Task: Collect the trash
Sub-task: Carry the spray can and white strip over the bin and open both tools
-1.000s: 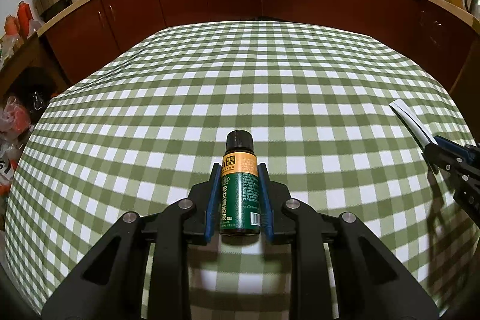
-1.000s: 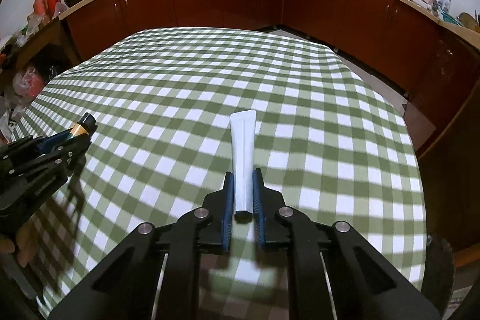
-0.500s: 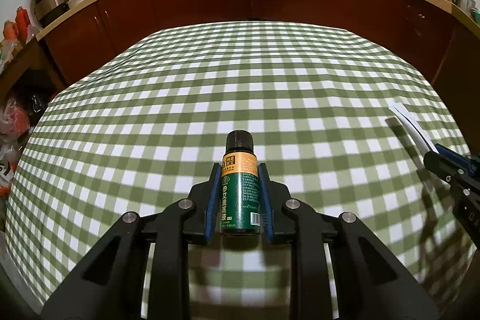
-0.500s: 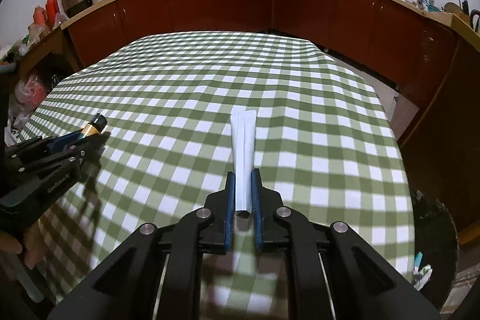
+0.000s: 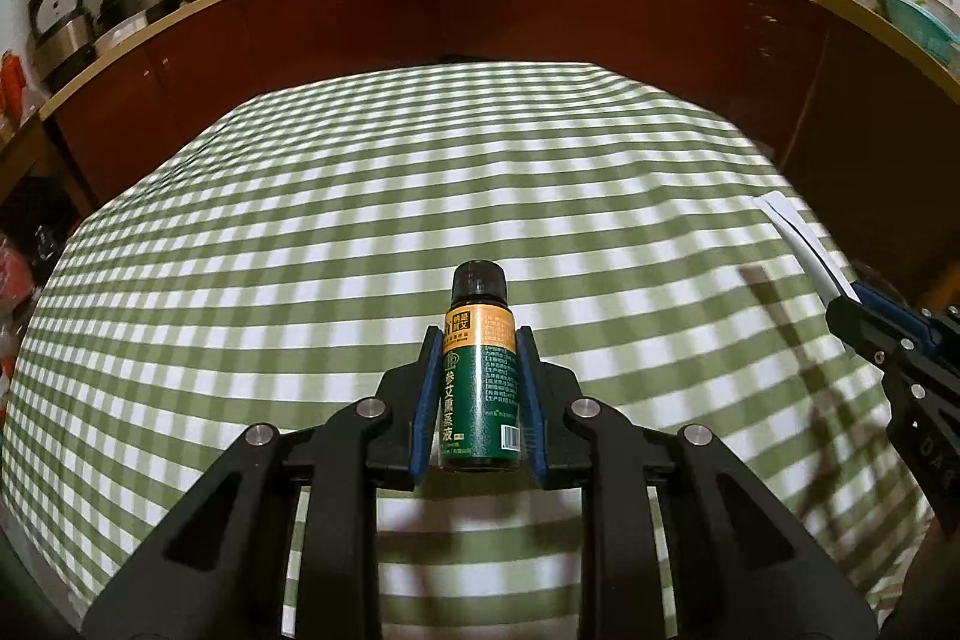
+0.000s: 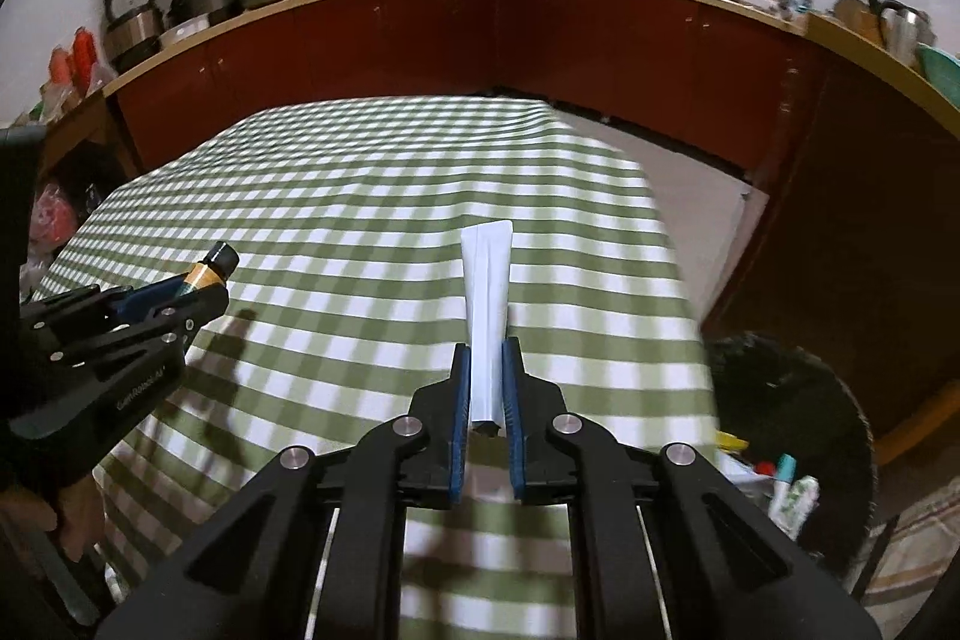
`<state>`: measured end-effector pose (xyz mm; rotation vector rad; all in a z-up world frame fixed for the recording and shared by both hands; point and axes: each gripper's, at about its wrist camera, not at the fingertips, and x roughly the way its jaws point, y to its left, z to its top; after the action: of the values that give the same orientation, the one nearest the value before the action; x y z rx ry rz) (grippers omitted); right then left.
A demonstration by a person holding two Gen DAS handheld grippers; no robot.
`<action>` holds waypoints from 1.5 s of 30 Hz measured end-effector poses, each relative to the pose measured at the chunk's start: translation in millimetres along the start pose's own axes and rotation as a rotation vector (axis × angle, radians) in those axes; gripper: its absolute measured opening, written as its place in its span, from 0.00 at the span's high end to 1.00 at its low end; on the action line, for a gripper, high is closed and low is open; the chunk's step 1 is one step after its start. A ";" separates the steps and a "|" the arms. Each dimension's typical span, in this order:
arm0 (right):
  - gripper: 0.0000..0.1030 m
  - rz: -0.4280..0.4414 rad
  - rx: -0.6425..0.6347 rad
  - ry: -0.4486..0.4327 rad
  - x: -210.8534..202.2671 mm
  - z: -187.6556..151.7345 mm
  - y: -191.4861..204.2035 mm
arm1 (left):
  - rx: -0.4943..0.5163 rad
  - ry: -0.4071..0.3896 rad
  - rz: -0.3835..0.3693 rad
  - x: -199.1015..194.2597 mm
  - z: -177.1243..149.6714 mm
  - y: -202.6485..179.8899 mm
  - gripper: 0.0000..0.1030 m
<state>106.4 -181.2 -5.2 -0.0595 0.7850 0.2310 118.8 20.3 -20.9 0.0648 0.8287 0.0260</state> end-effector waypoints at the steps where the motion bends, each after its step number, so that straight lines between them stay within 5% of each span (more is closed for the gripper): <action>1: 0.89 -0.010 0.007 -0.006 -3.5 -1.3 -5.1 | 0.009 -0.004 -0.009 -2.4 0.4 -7.5 0.77; 21: 0.89 -0.277 0.173 -0.059 -50.4 -37.7 -120.9 | 0.219 -0.074 -0.217 -17.1 7.1 -188.8 0.77; 45: 0.87 -0.337 0.244 -0.041 -35.1 -57.9 -171.4 | 0.301 -0.073 -0.239 6.0 13.9 -255.0 0.73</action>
<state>81.3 -362.5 -27.0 0.0436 0.7454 -0.1825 132.5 -234.5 -33.2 0.2483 0.7579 -0.3254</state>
